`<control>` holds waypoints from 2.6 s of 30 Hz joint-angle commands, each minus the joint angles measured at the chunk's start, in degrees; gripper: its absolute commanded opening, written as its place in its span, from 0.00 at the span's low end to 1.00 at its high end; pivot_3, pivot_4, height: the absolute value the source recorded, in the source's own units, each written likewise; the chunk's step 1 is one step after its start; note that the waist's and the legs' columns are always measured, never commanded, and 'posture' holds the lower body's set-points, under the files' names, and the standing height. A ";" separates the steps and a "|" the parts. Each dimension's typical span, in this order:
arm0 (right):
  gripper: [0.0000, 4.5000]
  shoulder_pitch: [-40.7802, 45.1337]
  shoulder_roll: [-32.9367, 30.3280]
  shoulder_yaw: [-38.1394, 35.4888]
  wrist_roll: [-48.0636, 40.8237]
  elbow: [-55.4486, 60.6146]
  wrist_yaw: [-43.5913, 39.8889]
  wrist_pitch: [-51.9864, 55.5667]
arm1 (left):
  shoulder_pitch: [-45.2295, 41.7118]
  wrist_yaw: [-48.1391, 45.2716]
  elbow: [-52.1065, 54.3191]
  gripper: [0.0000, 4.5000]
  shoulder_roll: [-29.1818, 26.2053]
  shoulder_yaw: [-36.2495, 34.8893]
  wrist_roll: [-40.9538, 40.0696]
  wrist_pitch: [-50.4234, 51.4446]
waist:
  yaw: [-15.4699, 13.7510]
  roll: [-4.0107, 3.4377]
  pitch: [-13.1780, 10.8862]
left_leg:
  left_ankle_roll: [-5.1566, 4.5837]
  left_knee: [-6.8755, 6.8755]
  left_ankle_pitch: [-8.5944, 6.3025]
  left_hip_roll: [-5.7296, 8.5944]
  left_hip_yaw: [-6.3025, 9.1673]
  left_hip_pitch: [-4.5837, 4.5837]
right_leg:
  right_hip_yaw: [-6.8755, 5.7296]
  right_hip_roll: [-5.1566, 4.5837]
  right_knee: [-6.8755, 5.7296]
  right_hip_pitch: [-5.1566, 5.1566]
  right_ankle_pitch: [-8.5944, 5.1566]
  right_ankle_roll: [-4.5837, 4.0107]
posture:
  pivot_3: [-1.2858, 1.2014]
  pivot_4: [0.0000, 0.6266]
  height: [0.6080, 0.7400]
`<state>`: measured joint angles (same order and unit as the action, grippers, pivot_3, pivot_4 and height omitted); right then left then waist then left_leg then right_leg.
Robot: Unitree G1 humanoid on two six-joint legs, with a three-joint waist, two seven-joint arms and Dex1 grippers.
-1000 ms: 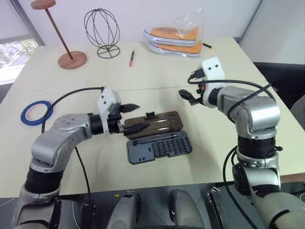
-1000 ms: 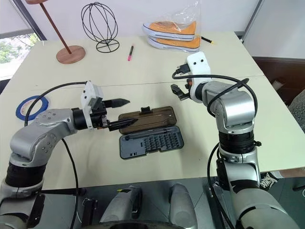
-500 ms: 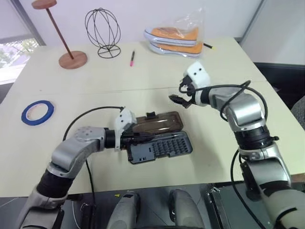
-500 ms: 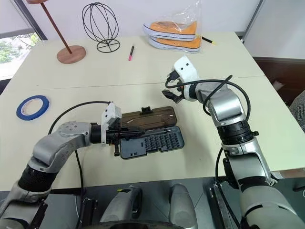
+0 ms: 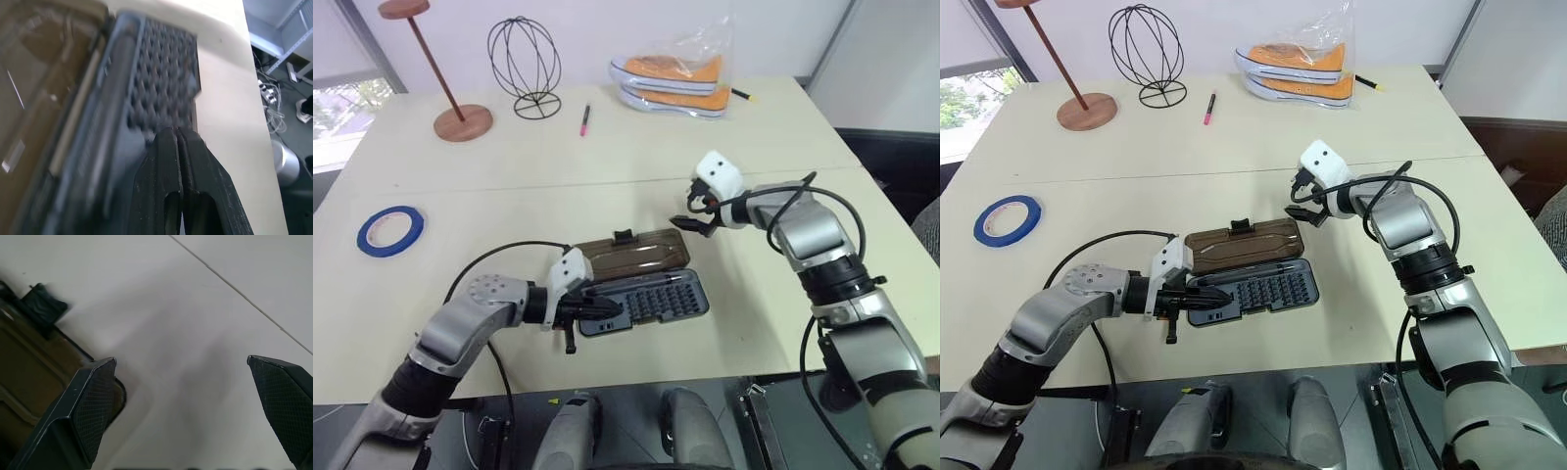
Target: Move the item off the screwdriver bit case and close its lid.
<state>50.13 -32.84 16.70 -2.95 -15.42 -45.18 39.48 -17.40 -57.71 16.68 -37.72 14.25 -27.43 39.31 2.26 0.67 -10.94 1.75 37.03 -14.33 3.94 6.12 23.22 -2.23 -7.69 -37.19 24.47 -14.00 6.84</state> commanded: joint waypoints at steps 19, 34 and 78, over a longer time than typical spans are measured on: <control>1.00 5.57 2.99 3.08 6.30 -14.33 -14.12 -17.21 | 7.48 -1.96 -6.79 0.02 -1.84 -0.32 6.88 -15.81 | 0.14 -0.05 0.02 | 0.00 -0.01 0.00 -0.01 -0.01 -0.08 | 0.01 0.00 -0.01 -0.04 0.01 -0.02 | 0.52 0.24 1.00; 0.94 10.27 8.47 1.99 7.43 -26.74 -14.13 -19.28 | 8.58 0.30 -2.73 0.01 -2.41 -1.27 6.07 -13.99 | 0.19 -0.06 0.04 | 0.01 -0.02 0.00 -0.01 -0.01 -0.15 | 0.02 0.01 -0.02 -0.09 0.02 -0.03 | 0.52 0.24 1.00; 0.00 -2.73 1.98 1.26 15.16 0.17 -7.44 -46.39 | -9.04 3.05 -4.87 0.00 -1.01 -17.86 -9.48 3.00 | -0.01 -0.03 0.00 | 0.02 -0.17 -0.01 -0.64 -0.25 -0.76 | 0.20 0.61 0.12 -0.54 0.13 -0.29 | 0.52 0.24 1.00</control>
<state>47.23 -30.46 19.39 12.24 -19.12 -53.68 -4.83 -25.20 -55.25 12.85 -38.63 -1.29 -35.79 42.31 2.25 0.64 -10.94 1.78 36.86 -14.34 3.30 5.87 22.46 -2.03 -7.09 -37.08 23.93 -13.88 6.55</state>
